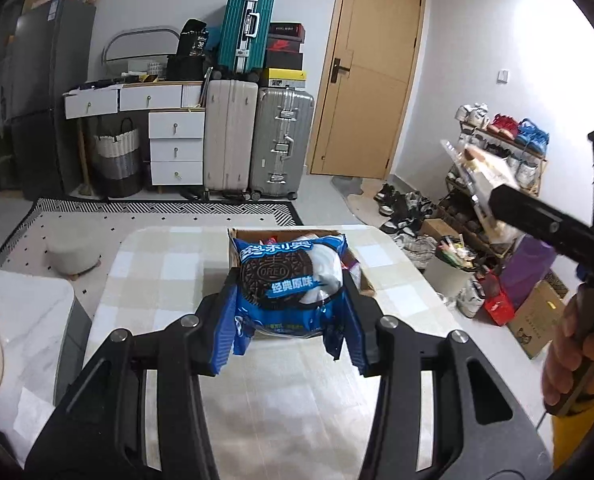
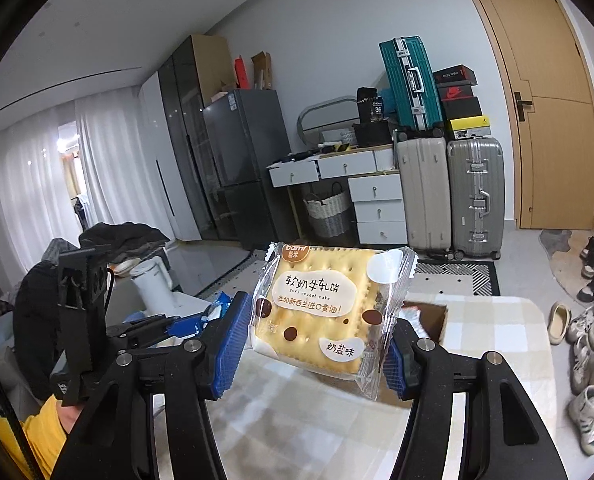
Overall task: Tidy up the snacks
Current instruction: 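Lift both held packs and carry them over the cardboard box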
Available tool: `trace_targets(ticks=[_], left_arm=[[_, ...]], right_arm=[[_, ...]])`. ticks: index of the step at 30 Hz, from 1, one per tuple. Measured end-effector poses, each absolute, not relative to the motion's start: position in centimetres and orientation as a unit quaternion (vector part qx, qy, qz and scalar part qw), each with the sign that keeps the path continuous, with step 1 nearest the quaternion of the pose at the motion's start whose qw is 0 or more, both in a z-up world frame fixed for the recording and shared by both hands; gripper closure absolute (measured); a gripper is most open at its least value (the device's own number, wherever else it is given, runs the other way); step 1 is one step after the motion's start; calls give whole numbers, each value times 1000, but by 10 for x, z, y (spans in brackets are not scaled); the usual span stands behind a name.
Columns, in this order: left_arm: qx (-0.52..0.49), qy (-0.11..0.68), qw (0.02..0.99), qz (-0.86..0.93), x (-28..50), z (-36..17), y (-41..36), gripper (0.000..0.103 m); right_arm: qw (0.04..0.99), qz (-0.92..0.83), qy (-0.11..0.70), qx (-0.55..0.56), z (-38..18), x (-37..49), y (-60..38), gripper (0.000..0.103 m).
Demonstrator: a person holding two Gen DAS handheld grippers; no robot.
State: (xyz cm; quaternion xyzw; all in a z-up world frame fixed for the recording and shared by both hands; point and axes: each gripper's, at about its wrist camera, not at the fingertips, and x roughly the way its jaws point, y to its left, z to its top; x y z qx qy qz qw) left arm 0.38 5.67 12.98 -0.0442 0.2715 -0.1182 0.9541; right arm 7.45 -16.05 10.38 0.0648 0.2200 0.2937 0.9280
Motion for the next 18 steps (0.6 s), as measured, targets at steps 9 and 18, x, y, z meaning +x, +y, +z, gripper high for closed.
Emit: trace_targets(ticks=[9,18], left_arm=[[-25,295,947,-125,98,106,29,60],[-42,342,931,-123,186,57,8,60]], right_arm=[[935,281,215,38,117,149,-158,44],[927,260,265,50,80,234,-159,44]])
